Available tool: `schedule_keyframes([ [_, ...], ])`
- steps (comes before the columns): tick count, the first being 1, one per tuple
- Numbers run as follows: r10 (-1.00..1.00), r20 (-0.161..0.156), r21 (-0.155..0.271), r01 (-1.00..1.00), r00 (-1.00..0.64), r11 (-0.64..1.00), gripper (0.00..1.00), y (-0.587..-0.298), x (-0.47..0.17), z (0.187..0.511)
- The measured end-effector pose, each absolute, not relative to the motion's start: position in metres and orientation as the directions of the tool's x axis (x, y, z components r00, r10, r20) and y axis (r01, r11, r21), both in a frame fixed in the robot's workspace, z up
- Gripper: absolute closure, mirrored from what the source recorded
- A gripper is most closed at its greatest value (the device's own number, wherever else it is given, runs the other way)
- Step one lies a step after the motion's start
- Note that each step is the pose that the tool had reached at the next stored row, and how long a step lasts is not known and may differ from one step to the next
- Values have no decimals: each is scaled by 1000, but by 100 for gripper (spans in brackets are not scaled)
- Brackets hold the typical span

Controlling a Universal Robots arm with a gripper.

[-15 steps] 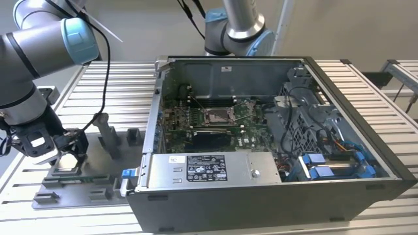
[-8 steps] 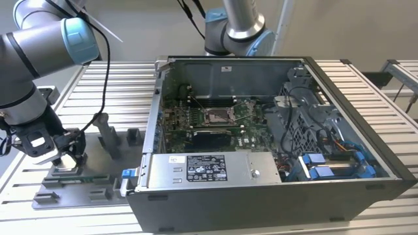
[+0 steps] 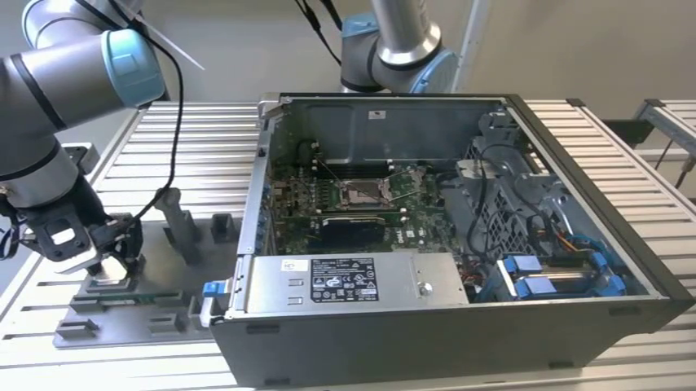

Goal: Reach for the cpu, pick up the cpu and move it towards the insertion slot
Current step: 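Pick up the cpu and move it towards the insertion slot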

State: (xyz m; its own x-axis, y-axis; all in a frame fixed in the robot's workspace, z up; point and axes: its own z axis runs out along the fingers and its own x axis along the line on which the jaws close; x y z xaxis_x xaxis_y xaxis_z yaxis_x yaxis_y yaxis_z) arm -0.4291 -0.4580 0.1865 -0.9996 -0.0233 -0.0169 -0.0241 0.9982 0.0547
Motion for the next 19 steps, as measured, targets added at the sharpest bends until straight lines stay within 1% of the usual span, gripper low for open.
schedule_keyframes([
  [7,-23,-10,54,-24,-1000,998,100,-458,-429,206],
  [19,-23,-9,55,-24,-1000,998,100,-458,-429,239],
])
